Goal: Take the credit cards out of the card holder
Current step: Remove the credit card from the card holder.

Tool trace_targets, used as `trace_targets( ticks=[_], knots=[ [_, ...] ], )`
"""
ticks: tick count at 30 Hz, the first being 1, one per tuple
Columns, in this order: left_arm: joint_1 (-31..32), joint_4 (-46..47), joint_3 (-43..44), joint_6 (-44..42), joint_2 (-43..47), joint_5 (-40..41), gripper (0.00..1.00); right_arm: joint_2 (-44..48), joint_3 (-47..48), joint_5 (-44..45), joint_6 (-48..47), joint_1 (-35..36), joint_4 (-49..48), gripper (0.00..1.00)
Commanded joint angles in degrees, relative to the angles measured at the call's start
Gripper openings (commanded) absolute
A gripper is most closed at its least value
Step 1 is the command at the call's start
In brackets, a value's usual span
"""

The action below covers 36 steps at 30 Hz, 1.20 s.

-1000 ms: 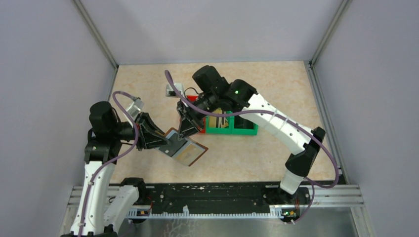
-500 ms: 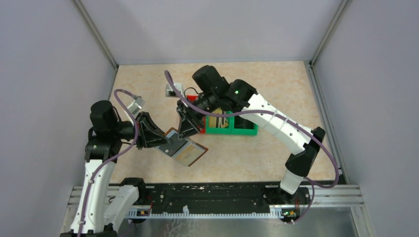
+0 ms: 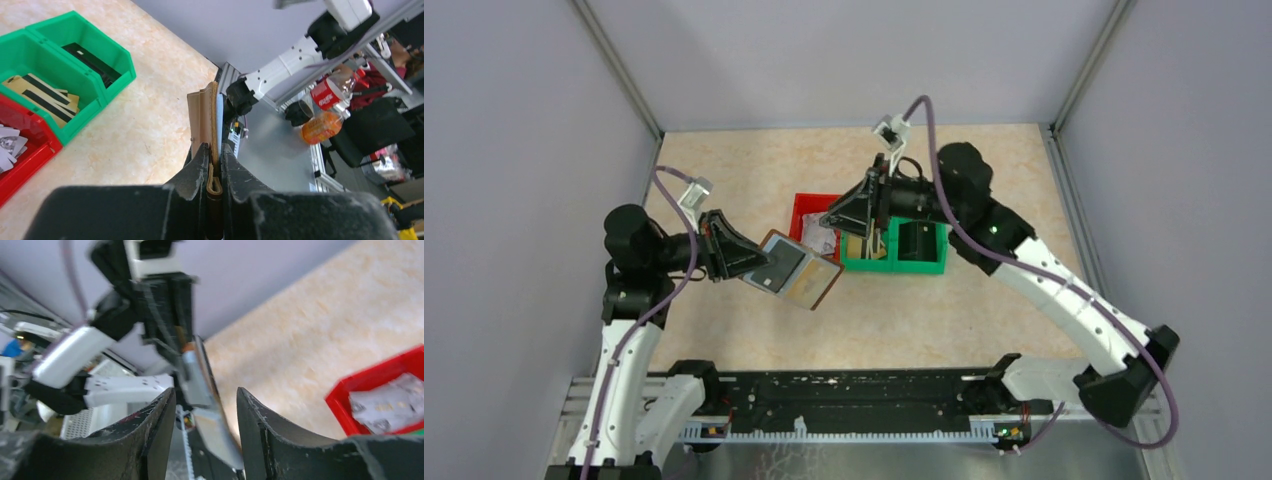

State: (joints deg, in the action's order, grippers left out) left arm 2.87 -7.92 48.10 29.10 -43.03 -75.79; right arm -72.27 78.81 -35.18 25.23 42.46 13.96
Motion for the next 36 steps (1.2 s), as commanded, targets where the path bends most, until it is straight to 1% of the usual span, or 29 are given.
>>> trace_targets(
  ticks=[1, 3, 5, 8, 11, 19, 29, 36],
  knots=[
    [0.03, 10.5, -0.97, 9.57, 0.98, 5.28, 0.0, 6.27, -9.73, -0.23, 16.7, 1.08, -25.02, 0.48],
    [0.03, 13.52, -1.96, 12.12, 1.81, 5.98, 0.0, 7.24, -16.15, -0.71, 22.04, 1.91, -31.57, 0.48],
    [0.03, 16.06, -2.73, 14.06, 2.54, 6.9, 0.0, 7.74, -19.99, 1.17, 23.33, 3.72, -35.72, 0.48],
    [0.03, 19.89, -4.1, 17.01, 3.4, 7.99, 0.0, 6.67, -22.17, 2.72, 23.97, 6.13, -38.24, 0.47],
    [0.03, 20.22, -3.91, 17.99, 3.39, 9.16, 0.0, 5.51, -23.62, 4.03, 24.81, 8.27, -40.96, 0.47],
    [0.03, 20.43, -4.05, 19.04, 3.74, 11.09, 0.0, 1.83, -26.29, 5.07, 27.61, 10.32, -45.87, 0.46],
    [0.03, 23.23, -4.74, 22.55, 4.52, 12.11, 0.0, -0.42, -26.48, 5.78, 28.4, 10.84, -46.95, 0.45],
    [0.03, 24.42, -5.48, 23.91, 5.05, 12.36, 0.0, -2.5, -24.77, 6.85, 28.42, 11.77, -47.57, 0.44]
  ],
)
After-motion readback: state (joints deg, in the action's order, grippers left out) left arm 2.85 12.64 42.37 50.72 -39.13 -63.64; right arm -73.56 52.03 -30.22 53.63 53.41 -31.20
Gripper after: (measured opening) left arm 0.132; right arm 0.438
